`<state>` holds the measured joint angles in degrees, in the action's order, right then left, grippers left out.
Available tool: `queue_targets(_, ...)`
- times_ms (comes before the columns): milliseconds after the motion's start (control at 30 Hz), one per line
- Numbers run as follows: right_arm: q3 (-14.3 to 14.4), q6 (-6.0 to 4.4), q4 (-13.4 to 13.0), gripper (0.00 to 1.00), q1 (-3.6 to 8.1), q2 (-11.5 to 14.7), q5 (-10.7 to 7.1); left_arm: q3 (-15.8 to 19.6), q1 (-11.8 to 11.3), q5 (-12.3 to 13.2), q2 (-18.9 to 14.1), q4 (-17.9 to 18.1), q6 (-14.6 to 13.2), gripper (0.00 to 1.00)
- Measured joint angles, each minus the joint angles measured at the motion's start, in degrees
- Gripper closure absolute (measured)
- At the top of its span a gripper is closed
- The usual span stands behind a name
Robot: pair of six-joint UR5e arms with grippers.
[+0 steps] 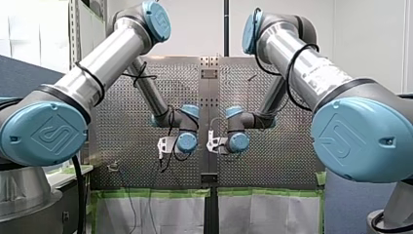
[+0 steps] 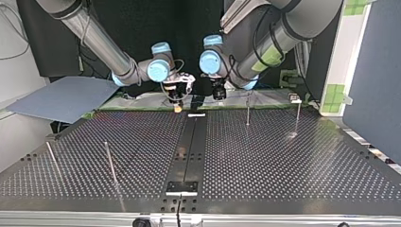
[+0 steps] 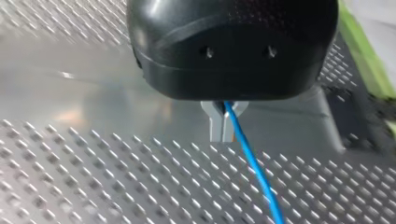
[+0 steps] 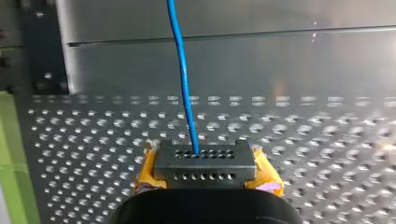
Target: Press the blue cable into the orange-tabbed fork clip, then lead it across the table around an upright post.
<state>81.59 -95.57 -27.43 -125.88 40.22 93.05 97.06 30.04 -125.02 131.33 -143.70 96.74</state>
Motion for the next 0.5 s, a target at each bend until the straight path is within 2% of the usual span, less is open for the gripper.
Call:
queue_targets(133,-0.02,-0.15,1.56,1.00,0.02,2.20,-0.03,-0.43,0.99,-0.33,-1.95,-0.76,1.19,1.00)
queue_targets(300,-0.26,-0.66,2.98,1.00,0.12,5.02,0.02,-1.53,1.81,-2.10,-4.38,-2.20,2.14,1.00)
queue_targets(500,-1.45,-0.64,5.42,1.00,0.35,8.38,-0.11,-3.20,2.57,-4.02,-7.29,-4.41,2.47,1.00)
